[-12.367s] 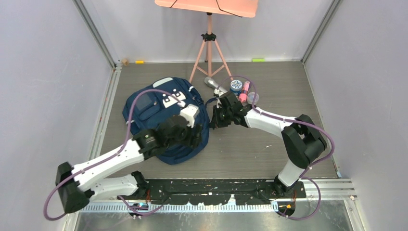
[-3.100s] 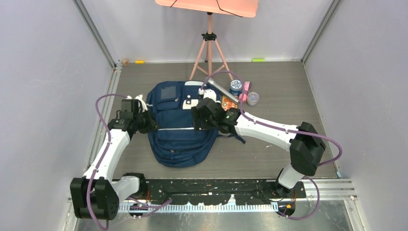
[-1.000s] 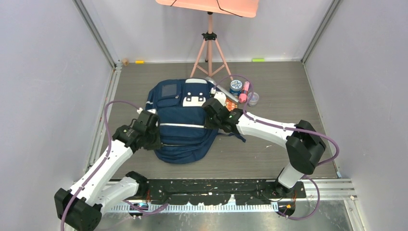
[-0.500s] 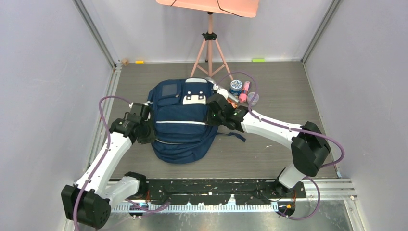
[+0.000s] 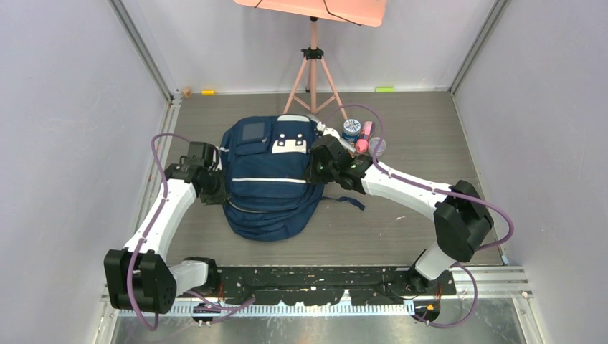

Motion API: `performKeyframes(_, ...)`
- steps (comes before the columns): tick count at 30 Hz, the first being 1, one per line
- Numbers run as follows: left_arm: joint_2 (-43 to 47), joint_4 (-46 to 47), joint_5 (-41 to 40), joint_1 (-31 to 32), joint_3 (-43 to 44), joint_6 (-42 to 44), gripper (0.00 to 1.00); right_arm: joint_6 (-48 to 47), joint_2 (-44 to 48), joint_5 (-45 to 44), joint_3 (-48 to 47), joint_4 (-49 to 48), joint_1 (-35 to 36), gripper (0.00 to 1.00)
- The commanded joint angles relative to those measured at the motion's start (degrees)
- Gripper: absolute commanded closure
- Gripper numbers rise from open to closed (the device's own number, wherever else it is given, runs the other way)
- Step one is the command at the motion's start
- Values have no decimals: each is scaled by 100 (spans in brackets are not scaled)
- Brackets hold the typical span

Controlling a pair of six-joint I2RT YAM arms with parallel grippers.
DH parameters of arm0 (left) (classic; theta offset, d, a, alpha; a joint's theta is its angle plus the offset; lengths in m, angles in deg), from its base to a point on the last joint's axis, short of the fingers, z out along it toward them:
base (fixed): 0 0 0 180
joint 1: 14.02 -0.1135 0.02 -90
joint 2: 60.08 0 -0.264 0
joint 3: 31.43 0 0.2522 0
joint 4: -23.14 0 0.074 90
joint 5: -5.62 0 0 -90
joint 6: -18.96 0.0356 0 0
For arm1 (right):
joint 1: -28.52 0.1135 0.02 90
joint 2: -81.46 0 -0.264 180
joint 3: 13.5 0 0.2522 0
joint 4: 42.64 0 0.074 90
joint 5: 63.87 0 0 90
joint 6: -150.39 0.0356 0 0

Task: Pack the student bag
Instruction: Unzip the student bag at the center of the board.

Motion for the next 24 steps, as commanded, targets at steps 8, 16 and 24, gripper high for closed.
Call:
performKeyframes(8,-784,2018,-775,-334,766,1280,100,-691,118,112,-292,-100,-247,100)
performKeyframes(16,-1449,2906,-373,-343,1039,1590,100,-808,54,350,-334,-105,-244,100)
performKeyframes(24,-1925,3411,-247,-344,1655,1736,100,-806,-71,428,-448,-52,-241,100)
